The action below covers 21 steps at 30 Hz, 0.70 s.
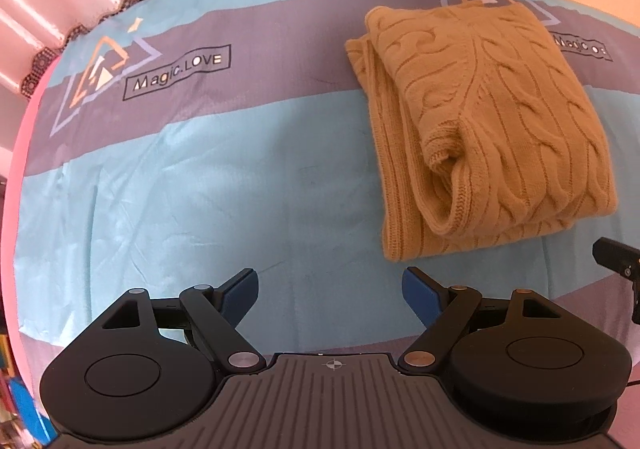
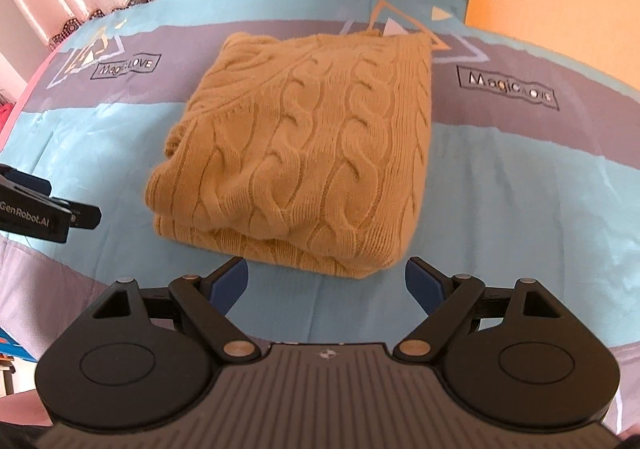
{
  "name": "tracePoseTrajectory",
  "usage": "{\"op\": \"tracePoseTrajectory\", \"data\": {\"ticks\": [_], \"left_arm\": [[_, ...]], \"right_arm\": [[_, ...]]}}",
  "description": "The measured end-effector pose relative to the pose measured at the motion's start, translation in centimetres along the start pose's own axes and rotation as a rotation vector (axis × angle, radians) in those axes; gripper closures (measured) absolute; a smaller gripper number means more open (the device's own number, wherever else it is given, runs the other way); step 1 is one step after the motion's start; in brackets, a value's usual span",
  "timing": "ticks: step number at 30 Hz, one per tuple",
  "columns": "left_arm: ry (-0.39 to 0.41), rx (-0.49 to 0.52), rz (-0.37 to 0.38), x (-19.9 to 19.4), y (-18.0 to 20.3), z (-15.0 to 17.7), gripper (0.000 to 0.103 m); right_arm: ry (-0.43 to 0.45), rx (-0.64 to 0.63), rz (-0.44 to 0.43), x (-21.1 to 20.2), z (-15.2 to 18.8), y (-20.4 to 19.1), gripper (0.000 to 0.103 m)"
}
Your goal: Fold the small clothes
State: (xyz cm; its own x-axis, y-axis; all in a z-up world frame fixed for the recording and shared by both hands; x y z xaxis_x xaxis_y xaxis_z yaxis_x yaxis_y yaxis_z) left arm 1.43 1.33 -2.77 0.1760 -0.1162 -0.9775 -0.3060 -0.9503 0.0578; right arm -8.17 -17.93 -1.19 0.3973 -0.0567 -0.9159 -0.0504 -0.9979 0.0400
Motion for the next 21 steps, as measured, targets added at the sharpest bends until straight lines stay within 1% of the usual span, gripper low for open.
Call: {"op": "tracePoseTrajectory", "data": {"ticks": [11, 21], "left_arm": [[0.002, 0.024, 0.016, -0.2, 1.0, 0.1, 0.0], [-0.005, 0.039, 0.025, -0.1, 1.2, 0.1, 0.0]], "right_arm": [[0.046, 0.024, 0.018, -1.1, -0.3, 0.6, 0.015], [0.038, 0.04, 0.026, -0.8, 0.0, 1.0, 0.015]]}}
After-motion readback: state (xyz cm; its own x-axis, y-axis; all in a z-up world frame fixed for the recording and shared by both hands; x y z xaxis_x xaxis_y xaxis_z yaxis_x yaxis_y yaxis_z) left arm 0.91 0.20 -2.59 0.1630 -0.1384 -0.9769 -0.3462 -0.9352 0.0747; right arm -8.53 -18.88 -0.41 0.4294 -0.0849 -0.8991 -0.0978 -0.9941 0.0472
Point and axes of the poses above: each gripper's, at about its wrist camera, not at the fingertips, and x roughly the way its jaws point, y to its right, z to its underside, the point moved 4 cm from there along x, roughly the way its jaws point, and after that the axes turned 8 degrees about z, right-handed, at the moved point
